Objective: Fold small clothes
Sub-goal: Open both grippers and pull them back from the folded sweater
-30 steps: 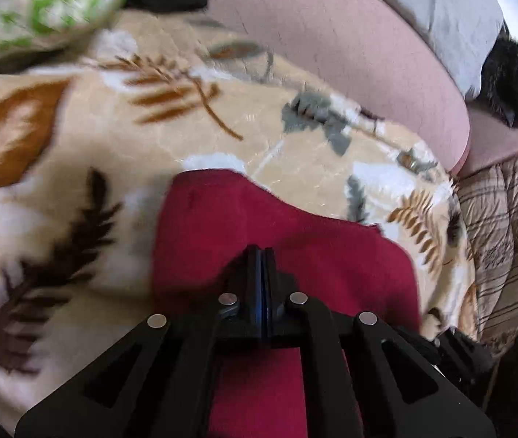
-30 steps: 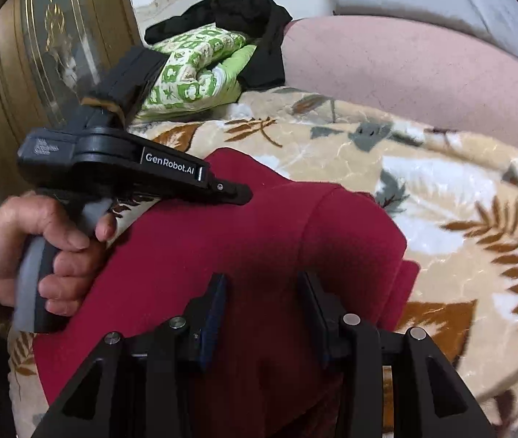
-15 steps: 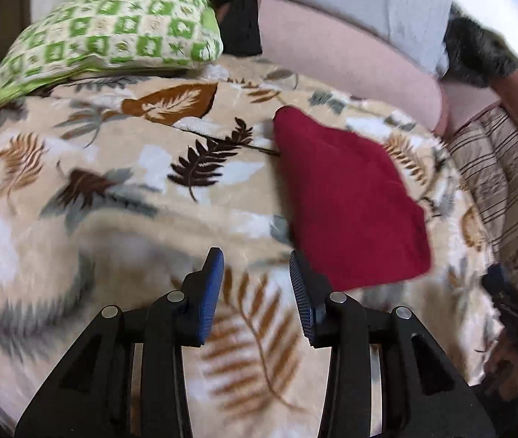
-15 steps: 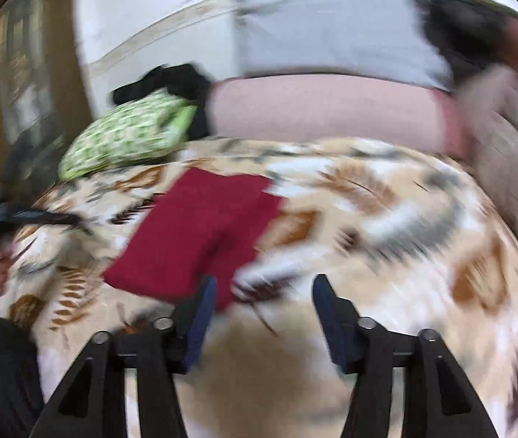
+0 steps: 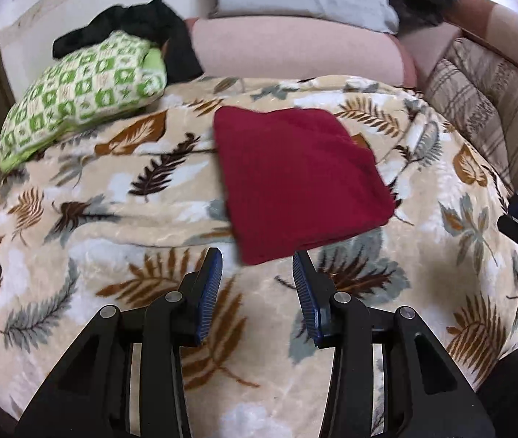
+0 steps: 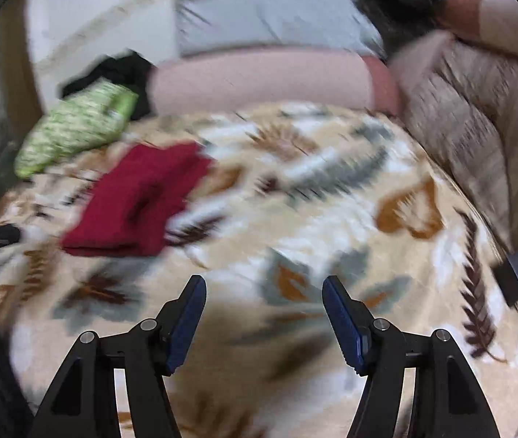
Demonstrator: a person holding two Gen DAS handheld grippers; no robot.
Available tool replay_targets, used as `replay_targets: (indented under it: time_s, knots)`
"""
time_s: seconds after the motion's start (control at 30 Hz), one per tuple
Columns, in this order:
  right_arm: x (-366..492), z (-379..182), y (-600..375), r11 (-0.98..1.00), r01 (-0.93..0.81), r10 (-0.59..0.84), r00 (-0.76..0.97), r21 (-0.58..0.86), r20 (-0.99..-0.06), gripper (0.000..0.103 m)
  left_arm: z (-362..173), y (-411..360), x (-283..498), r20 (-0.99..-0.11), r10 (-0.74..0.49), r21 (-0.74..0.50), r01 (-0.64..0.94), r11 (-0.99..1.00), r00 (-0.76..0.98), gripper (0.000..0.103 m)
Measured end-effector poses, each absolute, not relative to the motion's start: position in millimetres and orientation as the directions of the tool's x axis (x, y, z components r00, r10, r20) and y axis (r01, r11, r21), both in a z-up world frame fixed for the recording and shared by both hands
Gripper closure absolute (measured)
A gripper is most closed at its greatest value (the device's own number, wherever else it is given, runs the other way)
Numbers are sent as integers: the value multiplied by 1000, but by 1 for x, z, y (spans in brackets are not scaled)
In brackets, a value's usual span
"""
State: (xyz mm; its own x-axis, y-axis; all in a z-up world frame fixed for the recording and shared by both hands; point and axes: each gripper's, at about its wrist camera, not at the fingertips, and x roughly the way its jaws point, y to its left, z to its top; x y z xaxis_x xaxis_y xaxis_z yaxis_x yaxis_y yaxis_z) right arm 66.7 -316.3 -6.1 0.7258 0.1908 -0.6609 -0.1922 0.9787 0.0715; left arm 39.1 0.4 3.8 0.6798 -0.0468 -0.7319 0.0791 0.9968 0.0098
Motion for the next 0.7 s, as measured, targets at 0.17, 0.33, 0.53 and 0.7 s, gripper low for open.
replay_targets:
  time_s: [0.17,0.33,0.53,0.7]
  knots:
    - [34,9,-269,957,-279,276,776,84,-567,29,-3,-6,38,-723,-23,65,101,993,690,63]
    - [41,-8,-212,940,-341,248,746,-34,-617,29,-13,1,48,-745,-9,61,82,995,667,63]
    - [48,-33,-177,906,-395,204,724,-153,-659,29,-16,6,51,-753,-35,16,71,997,657,63]
    - [46,-34,-172,893,-405,194,737,-194,-648,29,-19,6,56,-762,-44,4,73,997,646,63]
